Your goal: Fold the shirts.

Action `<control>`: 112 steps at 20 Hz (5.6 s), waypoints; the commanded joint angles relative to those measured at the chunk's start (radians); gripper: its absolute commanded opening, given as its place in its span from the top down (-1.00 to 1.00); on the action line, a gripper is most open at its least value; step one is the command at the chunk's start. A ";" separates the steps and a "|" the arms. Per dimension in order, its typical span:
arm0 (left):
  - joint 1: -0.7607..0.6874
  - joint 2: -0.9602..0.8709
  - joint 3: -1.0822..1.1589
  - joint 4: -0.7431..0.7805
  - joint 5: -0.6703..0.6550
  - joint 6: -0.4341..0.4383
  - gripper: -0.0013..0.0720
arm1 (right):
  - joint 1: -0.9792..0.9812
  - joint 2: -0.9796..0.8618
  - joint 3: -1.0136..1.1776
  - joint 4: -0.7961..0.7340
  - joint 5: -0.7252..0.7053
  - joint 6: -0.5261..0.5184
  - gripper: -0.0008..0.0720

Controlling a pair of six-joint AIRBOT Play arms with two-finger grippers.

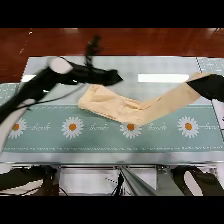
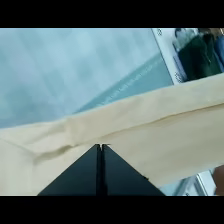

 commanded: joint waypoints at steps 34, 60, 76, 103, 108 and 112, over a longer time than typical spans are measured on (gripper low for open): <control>0.624 0.422 -0.072 0.309 -0.441 -0.025 0.78 | 0.276 -0.483 0.051 -0.687 0.178 0.026 -0.28; 0.623 0.324 -0.072 0.317 -0.391 -0.063 0.26 | 0.066 -0.271 -0.201 0.163 -0.251 -0.136 0.90; 0.624 0.198 -0.072 0.316 -0.257 0.003 0.27 | -0.986 -0.055 0.108 -0.742 0.640 0.065 0.90; 0.460 0.208 0.057 0.361 -0.251 0.083 -0.67 | -0.640 -0.222 0.106 0.201 0.073 -0.132 -0.23; 0.157 0.200 0.056 0.840 -0.365 -0.159 -1.00 | -0.023 -0.381 0.106 -0.393 0.045 -0.099 -0.70; 0.045 0.149 0.056 0.958 -0.429 -0.310 -1.00 | 0.215 -0.425 0.106 -0.689 0.026 0.027 -0.70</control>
